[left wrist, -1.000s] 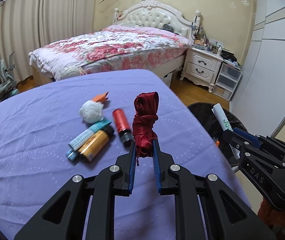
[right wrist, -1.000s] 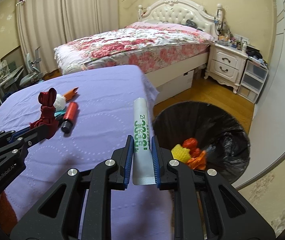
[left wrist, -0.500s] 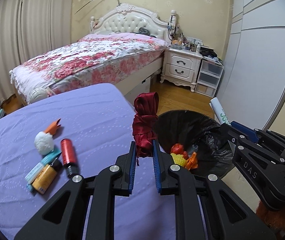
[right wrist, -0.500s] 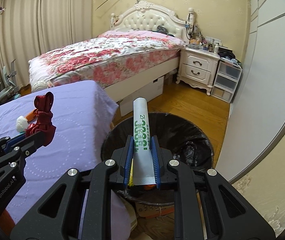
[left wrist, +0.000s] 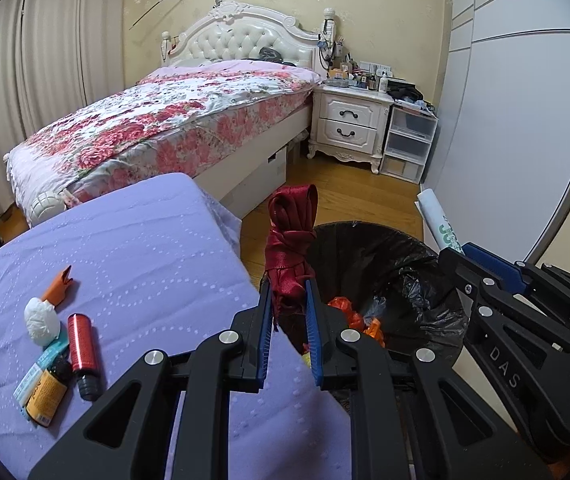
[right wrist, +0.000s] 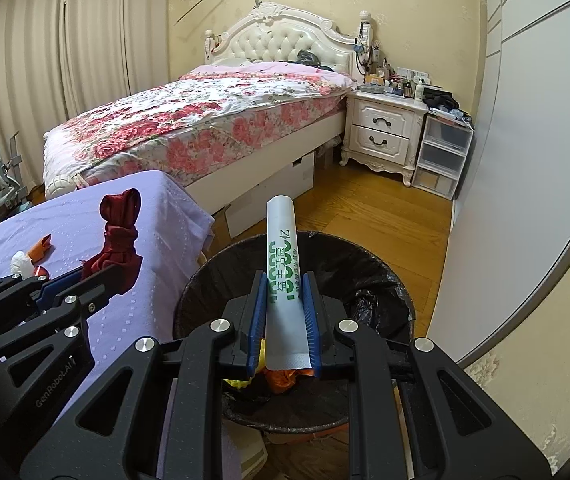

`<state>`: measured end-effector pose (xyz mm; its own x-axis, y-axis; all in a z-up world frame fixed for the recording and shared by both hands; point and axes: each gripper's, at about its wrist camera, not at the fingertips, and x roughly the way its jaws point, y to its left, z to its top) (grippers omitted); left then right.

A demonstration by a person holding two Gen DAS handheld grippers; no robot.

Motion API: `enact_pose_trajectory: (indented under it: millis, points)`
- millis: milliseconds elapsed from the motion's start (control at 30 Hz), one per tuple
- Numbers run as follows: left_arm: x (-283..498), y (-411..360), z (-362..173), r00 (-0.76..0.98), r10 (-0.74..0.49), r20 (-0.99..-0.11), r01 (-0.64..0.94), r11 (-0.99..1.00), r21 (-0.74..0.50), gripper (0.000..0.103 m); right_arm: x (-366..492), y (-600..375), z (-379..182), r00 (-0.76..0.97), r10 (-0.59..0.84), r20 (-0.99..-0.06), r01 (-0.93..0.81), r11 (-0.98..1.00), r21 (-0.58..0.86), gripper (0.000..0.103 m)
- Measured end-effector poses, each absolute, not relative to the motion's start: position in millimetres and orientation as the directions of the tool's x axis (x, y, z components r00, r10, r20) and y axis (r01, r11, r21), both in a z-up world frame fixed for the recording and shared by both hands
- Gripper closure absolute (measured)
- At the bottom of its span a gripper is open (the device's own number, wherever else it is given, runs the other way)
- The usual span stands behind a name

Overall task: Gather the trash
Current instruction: 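Carry the red cloth and tube over the bin and open both grippers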

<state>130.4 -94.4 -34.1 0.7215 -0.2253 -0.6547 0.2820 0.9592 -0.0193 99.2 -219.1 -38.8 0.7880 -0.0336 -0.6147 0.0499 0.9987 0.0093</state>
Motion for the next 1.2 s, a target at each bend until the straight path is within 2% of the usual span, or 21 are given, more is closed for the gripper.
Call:
enact_pose_trajectory:
  millis: [433,567,600,733,867,1033,1200]
  points:
    - [149.2,-113.1,-46.7,0.705,-0.211,-0.677,0.297,0.955,0.012,0.086,112.4,-236.3,-45.4,0.776,-0.053,-0.628,0.096,0.995,0.035,0.084]
    - [151.5,-116.2,-52.2,0.699,-0.193,-0.689,0.292,0.956,0.028,0.075,115.3,-240.0,-46.7,0.774,-0.071,-0.63,0.115,0.993,0.029,0.081]
    - [151.9,-116.3,-53.7,0.695,-0.192,-0.693,0.29,0.957,0.026,0.073,115.1,-241.2,-46.9,0.774,-0.073,-0.629,0.119,0.992,0.031,0.078]
    - [151.6,-115.2,-55.1,0.697,-0.187,-0.692,0.28,0.96,0.022,0.055,112.3,-244.3,-47.0,0.776,-0.084,-0.625,0.136,0.99,0.035,0.075]
    - [150.3,-114.2,-52.9,0.703,-0.182,-0.688,0.273,0.962,0.025,0.045,111.0,-245.7,-45.8,0.78,-0.096,-0.619,0.15,0.988,0.036,0.064]
    - [146.5,-104.6,-45.4,0.721,-0.172,-0.671,0.253,0.967,0.024,0.036,108.4,-245.8,-43.5,0.782,-0.104,-0.614,0.161,0.986,0.037,0.055]
    - [140.5,-85.5,-38.6,0.738,-0.141,-0.66,0.214,0.976,0.03,0.032,105.4,-244.4,-44.2,0.778,-0.101,-0.62,0.161,0.986,0.041,0.051]
